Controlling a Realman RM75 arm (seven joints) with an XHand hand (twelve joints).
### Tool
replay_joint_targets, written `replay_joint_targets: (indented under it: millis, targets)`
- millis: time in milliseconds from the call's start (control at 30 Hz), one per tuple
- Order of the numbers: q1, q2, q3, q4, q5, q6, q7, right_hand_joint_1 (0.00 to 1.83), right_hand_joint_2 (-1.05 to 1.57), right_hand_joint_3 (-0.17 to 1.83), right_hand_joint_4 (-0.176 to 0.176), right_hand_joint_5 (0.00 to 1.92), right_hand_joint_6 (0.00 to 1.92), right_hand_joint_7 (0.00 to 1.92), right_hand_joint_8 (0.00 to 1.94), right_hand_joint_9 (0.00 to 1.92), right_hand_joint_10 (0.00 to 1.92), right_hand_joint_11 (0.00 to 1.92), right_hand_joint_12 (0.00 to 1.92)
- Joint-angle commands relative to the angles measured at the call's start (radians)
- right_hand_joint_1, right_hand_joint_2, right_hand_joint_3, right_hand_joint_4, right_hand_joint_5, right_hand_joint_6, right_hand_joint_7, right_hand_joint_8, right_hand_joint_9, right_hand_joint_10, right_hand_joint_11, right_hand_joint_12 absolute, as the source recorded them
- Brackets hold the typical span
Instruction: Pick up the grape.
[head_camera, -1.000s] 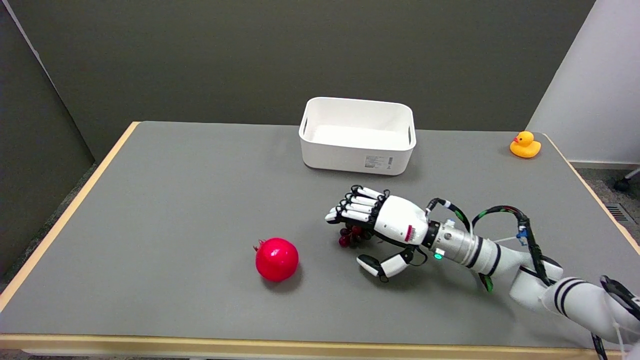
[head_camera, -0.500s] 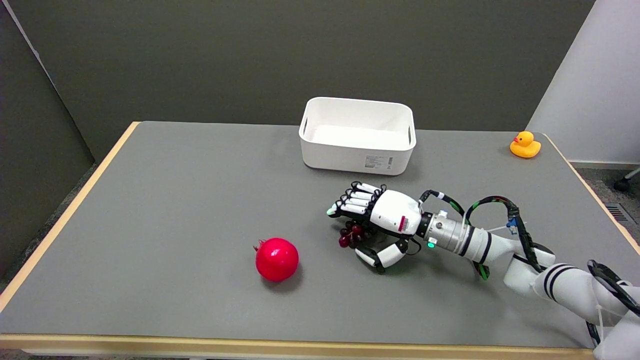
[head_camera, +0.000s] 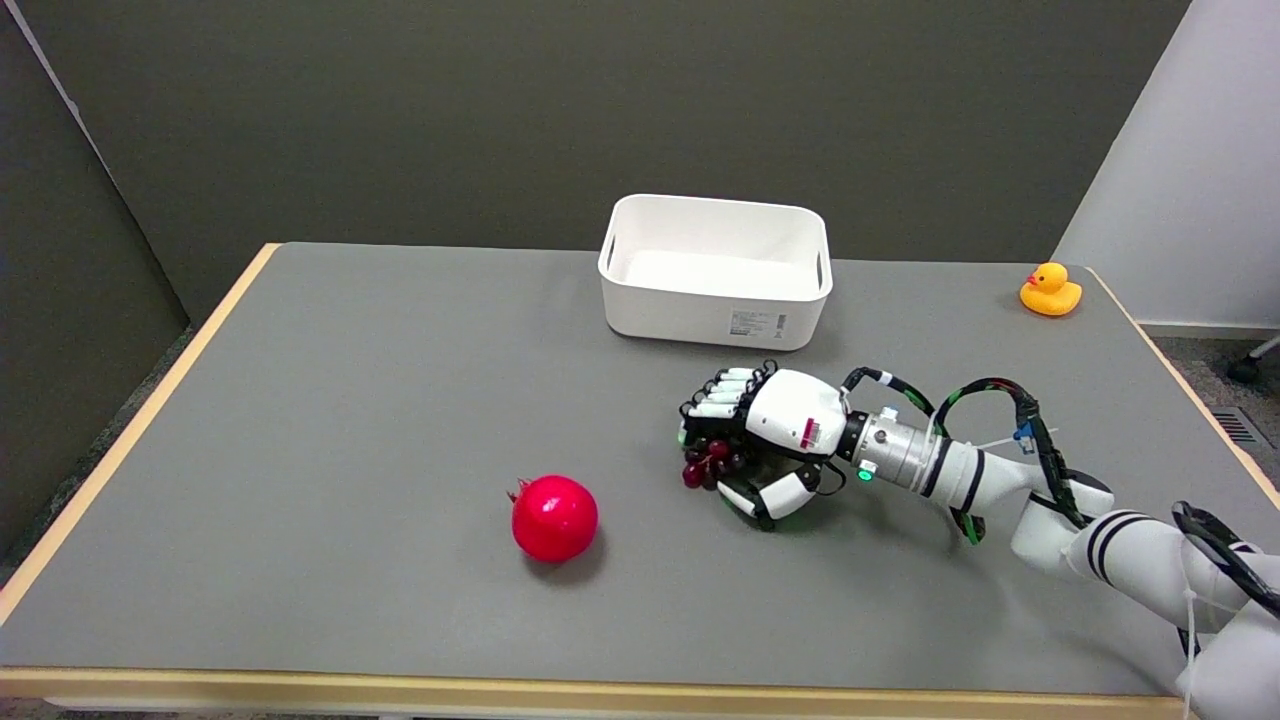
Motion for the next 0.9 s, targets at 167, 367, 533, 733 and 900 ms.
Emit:
replay_joint_targets:
  millis: [167, 367, 533, 733, 900]
  targets:
    - [0.021, 0.002, -0.006, -0.026, -0.035, -0.041, 0.007, 1.23, 1.18, 0.15, -0.104, 0.57, 1.56, 0.82, 1.29, 0.75, 1.34, 0.73, 1.74]
    - [0.020, 0.004, 0.054, -0.025, -0.010, 0.013, 0.027, 1.54, 0.65, 1.18, 0.104, 0.50, 1.60, 0.83, 1.60, 0.86, 1.92, 1.00, 1.92]
    - [0.028, 0.008, 0.104, 0.007, 0.019, 0.067, 0.058, 1.56, 0.54, 1.34, 0.080, 0.54, 1.59, 0.93, 1.60, 0.93, 1.92, 0.97, 1.92]
    - [0.041, 0.031, 0.131, 0.118, 0.023, 0.053, 0.091, 1.58, 0.45, 1.48, 0.061, 0.61, 1.61, 1.02, 1.60, 1.01, 1.92, 1.09, 1.92]
    - [0.063, 0.054, 0.153, 0.218, 0.023, 0.021, 0.107, 1.60, 0.38, 1.60, 0.054, 0.66, 1.62, 1.08, 1.62, 1.07, 1.92, 1.16, 1.92]
